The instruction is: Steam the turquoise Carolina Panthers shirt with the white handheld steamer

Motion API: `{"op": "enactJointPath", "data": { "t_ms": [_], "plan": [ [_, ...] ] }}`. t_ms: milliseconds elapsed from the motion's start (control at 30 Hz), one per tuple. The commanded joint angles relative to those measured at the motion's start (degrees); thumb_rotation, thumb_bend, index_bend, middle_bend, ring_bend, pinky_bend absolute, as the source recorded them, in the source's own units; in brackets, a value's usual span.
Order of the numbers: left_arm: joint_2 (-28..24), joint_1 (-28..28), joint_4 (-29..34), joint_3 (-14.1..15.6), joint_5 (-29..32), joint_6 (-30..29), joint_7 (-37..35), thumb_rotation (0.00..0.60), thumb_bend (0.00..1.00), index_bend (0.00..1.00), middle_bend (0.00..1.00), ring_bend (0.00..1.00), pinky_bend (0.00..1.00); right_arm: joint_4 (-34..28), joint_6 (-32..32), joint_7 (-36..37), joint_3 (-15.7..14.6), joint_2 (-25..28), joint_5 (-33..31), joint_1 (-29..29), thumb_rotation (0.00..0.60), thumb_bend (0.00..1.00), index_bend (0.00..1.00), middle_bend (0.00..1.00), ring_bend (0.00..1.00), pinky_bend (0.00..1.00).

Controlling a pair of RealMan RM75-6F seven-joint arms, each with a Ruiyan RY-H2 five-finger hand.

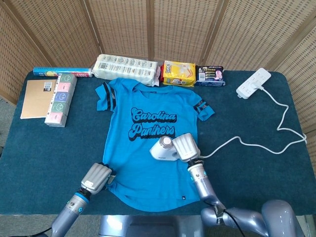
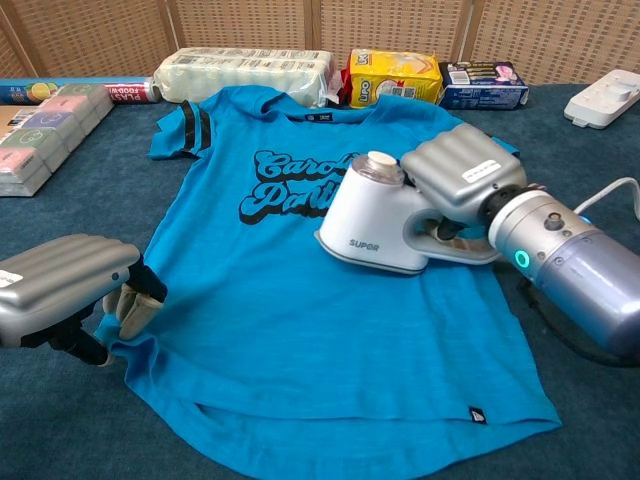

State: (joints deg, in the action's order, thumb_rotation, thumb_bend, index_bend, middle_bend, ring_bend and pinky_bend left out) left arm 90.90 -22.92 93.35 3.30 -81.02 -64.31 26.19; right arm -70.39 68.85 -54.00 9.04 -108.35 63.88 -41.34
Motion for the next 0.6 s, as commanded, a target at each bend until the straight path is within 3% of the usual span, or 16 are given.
{"op": "enactJointPath", "data": {
  "t_ms": [33, 600],
  "plan": [
    [0.1, 0.0, -0.1, 0.0, 0.1, 0.0, 0.0, 0.600, 0.33, 0.76, 0.69, 0.56, 0.50, -0.2, 0.1, 0.0, 0.2, 0.7, 0.0, 0.3, 0.600, 0.37, 0.72, 0.72, 0.80, 0.77],
    [0.3, -0.2, -0.2, -0.2, 0.1, 0.1, 0.2, 0.600, 0.33, 0.76, 0.69, 0.56, 0.50, -4.1, 0.2, -2.5, 1.7, 2.9, 0.6, -0.7, 0.600, 0.37, 0.72, 0.71, 0.80, 0.77]
  ]
}}
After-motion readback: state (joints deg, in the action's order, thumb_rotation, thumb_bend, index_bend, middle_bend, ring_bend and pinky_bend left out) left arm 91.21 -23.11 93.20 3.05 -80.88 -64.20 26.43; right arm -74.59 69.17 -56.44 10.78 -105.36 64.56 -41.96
